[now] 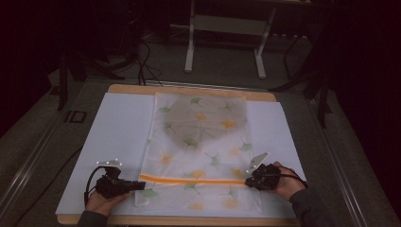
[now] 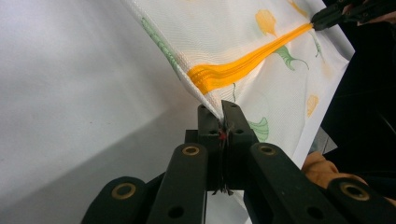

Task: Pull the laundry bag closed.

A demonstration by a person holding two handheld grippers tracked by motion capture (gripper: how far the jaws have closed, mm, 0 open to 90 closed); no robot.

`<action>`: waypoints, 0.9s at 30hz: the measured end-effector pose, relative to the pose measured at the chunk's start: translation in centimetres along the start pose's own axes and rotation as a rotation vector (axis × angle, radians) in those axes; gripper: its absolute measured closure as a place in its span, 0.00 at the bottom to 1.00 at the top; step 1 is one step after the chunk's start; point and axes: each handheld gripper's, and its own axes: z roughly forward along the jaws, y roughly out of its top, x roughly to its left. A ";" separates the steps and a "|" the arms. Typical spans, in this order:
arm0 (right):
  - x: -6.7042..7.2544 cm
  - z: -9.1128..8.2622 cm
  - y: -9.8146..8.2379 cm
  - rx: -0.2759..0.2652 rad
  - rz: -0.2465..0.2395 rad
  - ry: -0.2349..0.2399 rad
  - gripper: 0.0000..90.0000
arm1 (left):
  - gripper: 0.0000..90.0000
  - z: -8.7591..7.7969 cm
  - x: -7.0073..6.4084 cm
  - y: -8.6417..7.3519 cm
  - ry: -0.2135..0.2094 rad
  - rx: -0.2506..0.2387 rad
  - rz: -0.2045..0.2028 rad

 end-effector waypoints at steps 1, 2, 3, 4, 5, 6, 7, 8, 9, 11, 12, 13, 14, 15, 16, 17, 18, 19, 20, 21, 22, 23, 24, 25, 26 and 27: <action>0.0 0.0 -0.1 0.003 -0.002 -0.004 0.94 | 0.98 0.0 0.0 0.0 -0.001 0.001 0.000; -0.1 -0.1 -0.1 0.001 -0.001 -0.001 0.94 | 0.98 0.0 0.0 0.0 -0.001 0.002 -0.002; -0.1 -0.1 -0.1 0.006 0.000 -0.004 0.94 | 0.98 0.0 0.0 -0.1 -0.001 0.004 -0.001; -0.1 -0.2 -0.2 0.011 0.000 -0.007 0.94 | 0.98 0.1 0.0 -0.1 -0.003 0.003 -0.003; -0.1 -0.2 -0.2 0.011 0.000 -0.007 0.94 | 0.98 0.1 0.0 -0.1 -0.003 0.003 -0.003; -0.1 -0.3 -0.3 0.014 0.004 -0.008 0.94 | 0.98 0.1 0.0 -0.1 -0.003 0.003 -0.003; -0.2 -0.5 -0.6 0.013 0.010 -0.007 0.94 | 0.98 0.2 0.1 -0.1 -0.006 0.013 -0.003; -0.2 -0.5 -0.6 0.013 0.010 -0.007 0.94 | 0.98 0.2 0.1 -0.1 -0.006 0.013 -0.003; -0.3 -0.6 -0.8 0.012 0.013 -0.009 0.94 | 0.98 0.2 0.1 -0.2 -0.006 0.017 -0.003; -0.4 -0.8 -1.1 0.008 0.024 -0.006 0.94 | 0.98 0.3 0.0 -0.2 -0.012 0.019 -0.005; -0.5 -0.8 -1.2 0.000 0.023 -0.005 0.94 | 0.98 0.3 0.0 -0.2 -0.014 0.021 -0.005; -0.5 -0.9 -1.3 -0.001 0.029 -0.005 0.94 | 0.98 0.4 0.0 -0.2 -0.016 0.026 -0.004; -0.6 -0.9 -1.4 -0.004 0.031 -0.005 0.94 | 0.98 0.4 0.0 -0.2 -0.016 0.029 -0.002; -0.6 -1.0 -1.5 -0.007 0.032 -0.003 0.94 | 0.98 0.5 0.0 -0.3 -0.019 0.033 -0.001; -0.6 -1.1 -1.6 -0.009 0.035 -0.004 0.94 | 0.98 0.5 -0.1 -0.3 -0.021 0.037 0.001; -0.6 -1.1 -1.6 -0.009 0.035 -0.004 0.94 | 0.98 0.5 -0.1 -0.3 -0.021 0.037 0.001; -0.7 -1.2 -1.7 -0.015 0.037 -0.003 0.94 | 0.98 0.6 -0.1 -0.3 -0.022 0.037 0.000; -0.8 -1.4 -1.8 -0.025 0.042 -0.003 0.94 | 0.98 0.6 -0.1 -0.3 -0.024 0.037 0.001; -0.8 -1.5 -2.0 -0.032 0.047 -0.004 0.94 | 0.98 0.5 -0.2 -0.3 -0.023 0.039 0.004; -0.7 -1.5 -2.1 -0.034 0.052 0.001 0.94 | 0.98 0.5 -0.2 -0.3 -0.020 0.038 0.009; -0.7 -1.4 -2.1 -0.034 0.055 0.005 0.94 | 0.96 0.5 -0.2 -0.3 -0.009 0.040 0.018; -0.7 -1.4 -2.1 -0.034 0.055 0.005 0.94 | 0.93 0.5 -0.2 -0.3 -0.009 0.040 0.018; -0.6 -1.3 -2.2 -0.032 0.057 0.003 0.93 | 0.93 0.1 -0.1 -0.4 0.007 0.027 0.013; -0.6 -1.1 -2.4 -0.041 0.070 0.007 0.88 | 0.89 -0.1 0.0 -0.4 0.008 0.019 0.011; -0.6 -1.0 -2.6 -0.051 0.078 0.011 0.85 | 0.88 -0.3 0.0 -0.5 0.016 0.009 0.016; -0.7 -1.0 -2.8 -0.077 0.093 0.019 0.82 | 0.87 -0.5 0.0 -0.5 0.023 0.002 0.018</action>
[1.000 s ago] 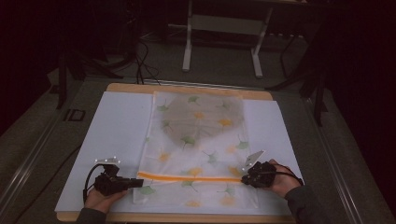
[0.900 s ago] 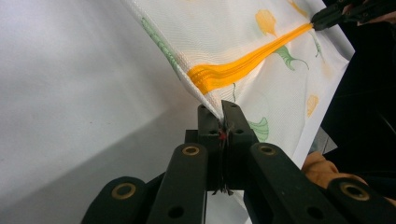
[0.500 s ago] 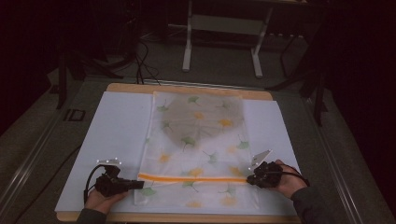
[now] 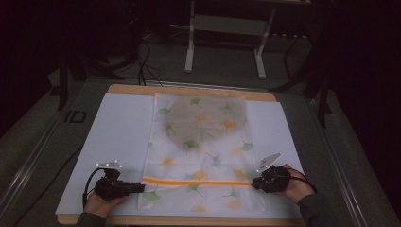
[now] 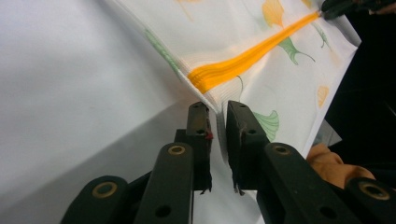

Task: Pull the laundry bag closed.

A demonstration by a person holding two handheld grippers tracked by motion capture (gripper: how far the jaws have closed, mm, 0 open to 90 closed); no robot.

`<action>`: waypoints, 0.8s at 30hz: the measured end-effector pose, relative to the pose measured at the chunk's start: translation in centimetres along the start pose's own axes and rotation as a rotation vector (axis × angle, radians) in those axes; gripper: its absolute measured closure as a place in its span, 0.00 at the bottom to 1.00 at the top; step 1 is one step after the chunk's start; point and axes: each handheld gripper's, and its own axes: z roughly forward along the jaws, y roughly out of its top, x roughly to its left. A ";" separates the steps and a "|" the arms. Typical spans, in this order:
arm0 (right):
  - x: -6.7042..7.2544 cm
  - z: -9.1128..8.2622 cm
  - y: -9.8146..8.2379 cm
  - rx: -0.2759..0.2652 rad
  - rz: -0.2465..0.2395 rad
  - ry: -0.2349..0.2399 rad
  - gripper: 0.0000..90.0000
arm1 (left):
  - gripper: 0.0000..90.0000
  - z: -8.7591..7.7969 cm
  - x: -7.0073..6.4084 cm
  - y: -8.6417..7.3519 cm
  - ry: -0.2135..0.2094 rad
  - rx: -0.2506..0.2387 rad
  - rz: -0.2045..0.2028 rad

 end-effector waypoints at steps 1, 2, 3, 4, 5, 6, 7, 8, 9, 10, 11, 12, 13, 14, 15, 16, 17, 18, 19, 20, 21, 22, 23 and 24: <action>0.0 0.0 -0.2 -0.019 0.012 0.006 0.79 | 0.85 -0.1 0.0 0.0 0.004 -0.008 -0.001; -0.1 -0.1 -0.3 -0.033 0.022 0.009 0.77 | 0.85 -0.2 0.1 0.0 0.006 -0.010 0.001; -0.1 -0.1 -0.4 -0.042 0.028 0.007 0.74 | 0.85 -0.3 0.1 0.0 0.016 -0.019 0.002; -0.1 -0.1 -0.6 -0.058 0.033 0.006 0.72 | 0.84 -0.4 0.1 0.0 0.032 -0.024 0.007; -0.1 -0.3 -0.8 -0.080 0.053 0.010 0.71 | 0.83 -0.6 0.1 0.0 0.049 -0.032 0.010; -0.2 -0.4 -0.9 -0.099 0.060 0.007 0.69 | 0.83 -0.7 0.1 0.0 0.072 -0.043 0.016; -0.1 -0.5 -1.1 -0.119 0.076 0.008 0.67 | 0.83 -0.9 0.1 0.0 0.092 -0.050 0.020; -0.2 -0.6 -1.2 -0.139 0.087 0.008 0.66 | 0.83 -1.0 0.1 0.0 0.111 -0.058 0.026; -0.1 -0.6 -1.4 -0.156 0.104 -0.001 0.66 | 0.82 -1.1 0.1 -0.1 0.138 -0.066 0.031; -0.2 -0.6 -1.6 -0.169 0.116 -0.011 0.65 | 0.81 -1.2 0.0 -0.1 0.167 -0.072 0.034; -0.2 -0.6 -1.8 -0.180 0.129 -0.019 0.64 | 0.81 -1.3 0.0 -0.1 0.196 -0.077 0.041; -0.3 -0.6 -1.9 -0.189 0.143 -0.031 0.63 | 0.79 -1.3 -0.1 -0.1 0.230 -0.081 0.046; -0.4 -0.6 -2.1 -0.199 0.161 -0.041 0.61 | 0.78 -1.3 -0.1 0.0 0.261 -0.081 0.053; -0.5 -0.6 -2.3 -0.210 0.179 -0.053 0.60 | 0.76 -1.3 -0.1 0.0 0.281 -0.082 0.056; -0.6 -0.7 -2.5 -0.225 0.203 -0.068 0.60 | 0.75 -1.3 -0.1 0.0 0.298 -0.087 0.060; -0.7 -0.8 -2.8 -0.248 0.229 -0.075 0.60 | 0.74 -1.3 -0.1 0.0 0.319 -0.097 0.062; -0.9 -0.8 -3.0 -0.272 0.257 -0.083 0.59 | 0.73 -1.3 0.0 0.0 0.338 -0.101 0.063; -1.0 -0.8 -3.2 -0.291 0.282 -0.100 0.59 | 0.72 -1.3 0.0 -0.1 0.354 -0.110 0.059; -1.2 -0.8 -3.4 -0.309 0.303 -0.125 0.59 | 0.70 -1.3 0.1 -0.1 0.378 -0.116 0.057; -1.3 -0.8 -3.6 -0.323 0.326 -0.153 0.58 | 0.69 -1.3 0.2 -0.1 0.398 -0.118 0.051; -1.4 -0.7 -3.8 -0.337 0.348 -0.188 0.57 | 0.69 -1.3 0.3 -0.1 0.411 -0.125 0.046; -1.5 -0.6 -4.1 -0.347 0.371 -0.223 0.57 | 0.67 -1.3 0.4 -0.1 0.428 -0.134 0.040; -1.6 -0.6 -4.3 -0.356 0.396 -0.266 0.57 | 0.66 -1.4 0.5 -0.1 0.445 -0.147 0.032; -1.8 -0.6 -4.6 -0.365 0.421 -0.303 0.57 | 0.66 -1.4 0.5 0.0 0.462 -0.158 0.030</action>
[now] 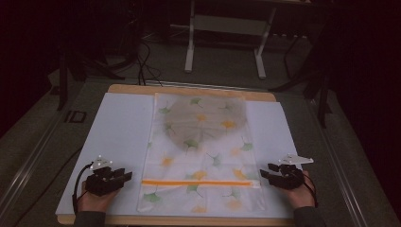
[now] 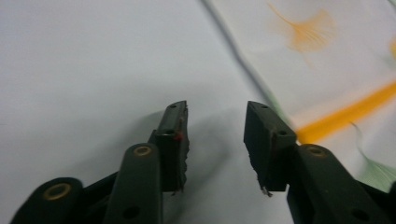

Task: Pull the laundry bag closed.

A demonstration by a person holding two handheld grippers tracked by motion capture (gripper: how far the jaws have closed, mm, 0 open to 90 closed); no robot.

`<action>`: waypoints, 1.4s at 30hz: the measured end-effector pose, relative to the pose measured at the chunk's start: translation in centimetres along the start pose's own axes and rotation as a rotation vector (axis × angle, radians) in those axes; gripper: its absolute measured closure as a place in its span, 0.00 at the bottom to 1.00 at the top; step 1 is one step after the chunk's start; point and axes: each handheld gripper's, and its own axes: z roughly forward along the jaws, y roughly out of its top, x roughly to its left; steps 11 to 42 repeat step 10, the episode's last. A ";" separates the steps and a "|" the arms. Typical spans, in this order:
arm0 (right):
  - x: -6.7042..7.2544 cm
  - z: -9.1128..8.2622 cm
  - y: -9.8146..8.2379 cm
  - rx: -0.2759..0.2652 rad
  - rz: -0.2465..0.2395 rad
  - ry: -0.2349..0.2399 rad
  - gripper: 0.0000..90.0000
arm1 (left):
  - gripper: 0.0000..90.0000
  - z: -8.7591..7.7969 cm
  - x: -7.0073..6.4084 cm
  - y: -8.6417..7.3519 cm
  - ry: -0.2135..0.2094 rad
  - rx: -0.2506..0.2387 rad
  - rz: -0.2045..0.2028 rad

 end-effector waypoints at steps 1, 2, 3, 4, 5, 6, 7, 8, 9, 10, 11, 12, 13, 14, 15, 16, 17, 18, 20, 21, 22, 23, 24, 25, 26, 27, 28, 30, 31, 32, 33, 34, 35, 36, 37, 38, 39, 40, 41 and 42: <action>-0.2 -0.1 -0.1 -0.018 0.027 -0.032 0.57 | 0.66 0.0 0.0 0.1 0.023 -0.009 0.000; -0.2 -0.1 -0.1 -0.018 0.027 -0.032 0.57 | 0.65 0.0 0.0 0.1 0.023 -0.009 0.000; -0.4 -0.2 -0.3 -0.044 0.054 -0.049 0.57 | 0.65 0.1 0.1 0.1 0.051 -0.020 -0.004; -0.6 -0.4 -0.4 -0.073 0.077 -0.057 0.57 | 0.62 0.2 0.2 0.2 0.072 -0.029 -0.009; -0.6 -0.4 -0.5 -0.094 0.076 -0.078 0.56 | 0.61 0.2 0.3 0.2 0.086 -0.028 -0.011; -0.6 -0.4 -0.6 -0.098 0.077 -0.089 0.56 | 0.60 0.4 0.3 0.3 0.117 -0.028 -0.008; -0.7 -0.4 -0.6 -0.101 0.086 -0.089 0.56 | 0.59 0.5 0.4 0.3 0.138 -0.025 -0.005; -0.8 -0.3 -0.7 -0.106 0.085 -0.097 0.55 | 0.58 0.6 0.4 0.4 0.171 -0.022 0.002; -0.8 -0.3 -0.7 -0.106 0.085 -0.097 0.55 | 0.55 0.6 0.4 0.4 0.171 -0.022 0.002; -0.8 -0.2 -0.7 -0.108 0.084 -0.106 0.54 | 0.55 0.9 0.5 0.5 0.220 -0.025 0.006; -0.8 -0.2 -0.7 -0.108 0.084 -0.106 0.54 | 0.55 0.9 0.5 0.5 0.220 -0.025 0.006; -0.8 -0.2 -0.7 -0.108 0.084 -0.106 0.54 | 0.55 0.9 0.5 0.5 0.220 -0.025 0.006; -0.8 -0.2 -0.7 -0.108 0.084 -0.106 0.54 | 0.55 0.9 0.5 0.5 0.220 -0.025 0.006; -0.8 -0.2 -0.7 -0.108 0.084 -0.106 0.54 | 0.55 0.9 0.5 0.5 0.220 -0.025 0.006; -0.8 -0.2 -0.7 -0.108 0.084 -0.106 0.54 | 0.55 0.9 0.5 0.5 0.220 -0.025 0.006; -0.8 -0.2 -0.7 -0.108 0.084 -0.106 0.54 | 0.55 0.9 0.5 0.5 0.220 -0.025 0.006; -0.8 -0.2 -0.7 -0.108 0.084 -0.106 0.54 | 0.55 0.9 0.5 0.5 0.220 -0.025 0.006; -0.8 -0.2 -0.7 -0.108 0.084 -0.106 0.54 | 0.55 0.9 0.5 0.5 0.220 -0.025 0.006; -0.8 -0.2 -0.7 -0.108 0.084 -0.106 0.54 | 0.55 0.9 0.5 0.5 0.220 -0.025 0.006; -0.8 -0.2 -0.7 -0.108 0.084 -0.106 0.54 | 0.55 0.9 0.5 0.5 0.220 -0.025 0.006; -0.8 -0.2 -0.7 -0.108 0.084 -0.106 0.54 | 0.55 0.9 0.5 0.5 0.220 -0.025 0.006; -0.8 -0.2 -0.7 -0.108 0.084 -0.106 0.54 | 0.55 0.9 0.5 0.5 0.220 -0.025 0.006; -0.8 -0.2 -0.7 -0.108 0.084 -0.106 0.54 | 0.55 0.9 0.5 0.5 0.220 -0.025 0.006; -0.8 -0.2 -0.7 -0.108 0.084 -0.106 0.54 | 0.55 0.9 0.5 0.5 0.220 -0.025 0.006; -0.8 -0.2 -0.7 -0.108 0.084 -0.106 0.54 | 0.55 0.9 0.5 0.5 0.220 -0.025 0.006; -0.8 -0.2 -0.7 -0.108 0.084 -0.106 0.54 | 0.55 0.9 0.5 0.5 0.220 -0.025 0.006; -0.8 -0.2 -0.7 -0.108 0.084 -0.106 0.54 | 0.55 0.9 0.5 0.5 0.220 -0.025 0.006; -0.8 -0.2 -0.7 -0.108 0.084 -0.106 0.54 | 0.55 0.9 0.5 0.5 0.220 -0.025 0.006; -0.8 -0.2 -0.7 -0.108 0.084 -0.106 0.54 | 0.55 0.9 0.5 0.5 0.220 -0.025 0.006; -0.8 -0.2 -0.7 -0.108 0.084 -0.106 0.54 | 0.55 0.9 0.5 0.5 0.220 -0.025 0.006; -0.8 -0.2 -0.7 -0.108 0.084 -0.106 0.54 | 0.55 0.9 0.5 0.5 0.220 -0.025 0.006; -0.8 -0.2 -0.7 -0.108 0.084 -0.106 0.54 | 0.55 0.9 0.5 0.5 0.220 -0.025 0.006; -0.8 -0.2 -0.7 -0.108 0.084 -0.106 0.54 | 0.55 0.9 0.5 0.5 0.220 -0.025 0.006; -0.8 -0.2 -0.7 -0.108 0.084 -0.106 0.54 | 0.55 0.9 0.5 0.5 0.220 -0.025 0.006; -0.8 -0.2 -0.7 -0.108 0.084 -0.106 0.54 | 0.55 0.9 0.5 0.5 0.220 -0.025 0.006; -0.8 -0.2 -0.7 -0.108 0.084 -0.106 0.54 | 0.55 0.9 0.5 0.5 0.220 -0.025 0.006; -0.8 -0.2 -0.7 -0.108 0.084 -0.106 0.54 | 0.55 0.9 0.5 0.5 0.220 -0.025 0.006; -0.8 -0.2 -0.7 -0.108 0.084 -0.106 0.54 | 0.55 0.9 0.5 0.5 0.220 -0.025 0.006; -0.8 -0.2 -0.7 -0.108 0.084 -0.106 0.54 | 0.55 0.9 0.5 0.5 0.220 -0.025 0.006; -0.8 -0.2 -0.7 -0.108 0.084 -0.106 0.54 | 0.55 0.9 0.5 0.5 0.220 -0.025 0.006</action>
